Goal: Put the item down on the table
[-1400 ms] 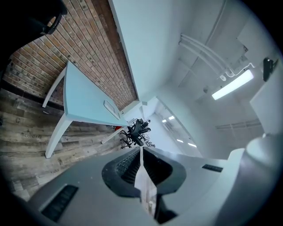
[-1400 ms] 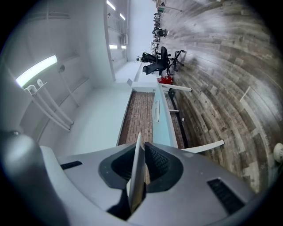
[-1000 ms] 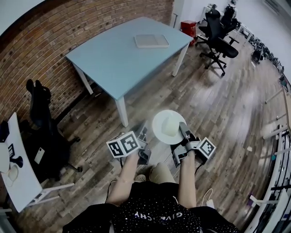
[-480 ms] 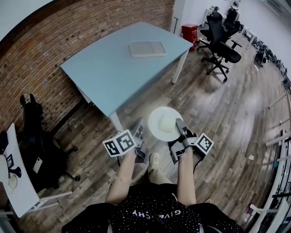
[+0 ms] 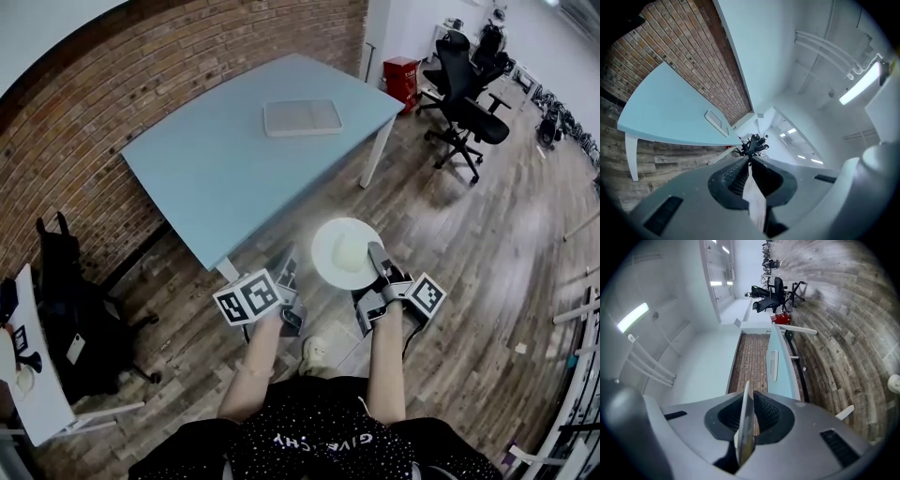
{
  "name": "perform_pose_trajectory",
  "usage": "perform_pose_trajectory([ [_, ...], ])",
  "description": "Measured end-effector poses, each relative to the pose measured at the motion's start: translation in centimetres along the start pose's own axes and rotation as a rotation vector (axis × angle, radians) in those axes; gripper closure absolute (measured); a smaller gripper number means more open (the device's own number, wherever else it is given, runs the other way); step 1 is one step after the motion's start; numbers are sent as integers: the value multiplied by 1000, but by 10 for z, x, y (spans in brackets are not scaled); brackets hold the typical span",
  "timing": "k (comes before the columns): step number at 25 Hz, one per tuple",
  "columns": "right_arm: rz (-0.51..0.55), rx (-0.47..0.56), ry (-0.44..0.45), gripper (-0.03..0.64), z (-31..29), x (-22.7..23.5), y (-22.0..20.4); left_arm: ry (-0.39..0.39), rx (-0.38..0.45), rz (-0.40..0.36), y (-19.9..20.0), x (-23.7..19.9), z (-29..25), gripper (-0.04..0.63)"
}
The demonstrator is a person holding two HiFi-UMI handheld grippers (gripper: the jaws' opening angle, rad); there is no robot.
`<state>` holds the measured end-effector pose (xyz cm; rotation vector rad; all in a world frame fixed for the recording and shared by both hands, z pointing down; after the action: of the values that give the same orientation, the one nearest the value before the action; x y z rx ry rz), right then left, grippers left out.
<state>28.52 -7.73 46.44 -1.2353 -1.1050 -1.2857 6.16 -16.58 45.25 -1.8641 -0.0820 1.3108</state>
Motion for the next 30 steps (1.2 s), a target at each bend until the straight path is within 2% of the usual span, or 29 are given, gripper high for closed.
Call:
perform_pose_trajectory([
  [9, 3, -64, -5, 577, -67, 3, 54, 43, 52, 27, 21, -10, -70, 566],
  [15, -6, -94, -22, 577, -91, 17, 69, 72, 64, 41, 21, -23, -89, 566],
  [19, -27, -127, -36, 577, -116, 20, 70, 99, 73, 64, 37, -36, -106, 566],
  [27, -54, -138, -13, 577, -139, 35, 82, 79, 72, 21, 44, -43, -137, 566],
  [30, -56, -140, -21, 577, -168, 36, 93, 73, 71, 29, 62, -53, -163, 566],
])
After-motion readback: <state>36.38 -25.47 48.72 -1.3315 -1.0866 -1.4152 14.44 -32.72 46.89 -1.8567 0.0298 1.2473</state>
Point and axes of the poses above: the fingertips, and each gripper's own axes: z backward along the fingers, x to its right, y out of its top, the point moved 6 cm from there along z, backward along the fingers, and after that the axes turned 2 degrees about -z, right-handed, at the moved point
